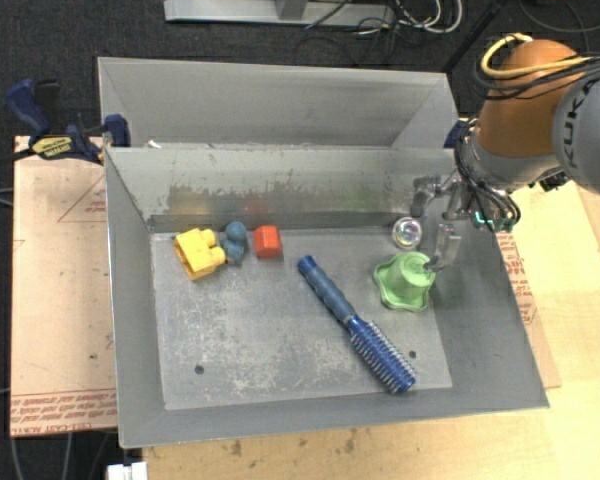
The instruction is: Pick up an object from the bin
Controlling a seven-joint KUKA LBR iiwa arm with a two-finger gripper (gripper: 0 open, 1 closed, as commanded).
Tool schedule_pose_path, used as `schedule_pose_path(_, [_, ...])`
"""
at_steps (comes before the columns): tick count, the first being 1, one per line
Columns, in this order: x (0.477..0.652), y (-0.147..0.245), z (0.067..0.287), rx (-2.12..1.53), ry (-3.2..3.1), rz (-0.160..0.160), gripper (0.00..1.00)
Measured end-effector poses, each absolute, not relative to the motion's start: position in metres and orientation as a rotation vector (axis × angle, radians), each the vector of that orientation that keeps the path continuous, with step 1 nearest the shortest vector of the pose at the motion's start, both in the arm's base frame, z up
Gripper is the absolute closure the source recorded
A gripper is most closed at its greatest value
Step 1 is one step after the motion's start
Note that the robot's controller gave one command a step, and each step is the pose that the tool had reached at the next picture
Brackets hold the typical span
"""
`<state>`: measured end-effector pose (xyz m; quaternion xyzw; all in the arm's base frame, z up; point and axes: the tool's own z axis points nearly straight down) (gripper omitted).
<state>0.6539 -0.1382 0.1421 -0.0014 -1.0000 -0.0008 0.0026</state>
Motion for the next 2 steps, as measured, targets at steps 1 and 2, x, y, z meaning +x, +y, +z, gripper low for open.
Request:
schedule_pose_path(1, [0.6149, -0.1482, 0.0951, 0.172, -3.150, 0.008, 0.00])
schedule_pose_path(2, [0.6104, -0.1417, 0.0887, 0.191, -3.153, 0.012, 0.00])
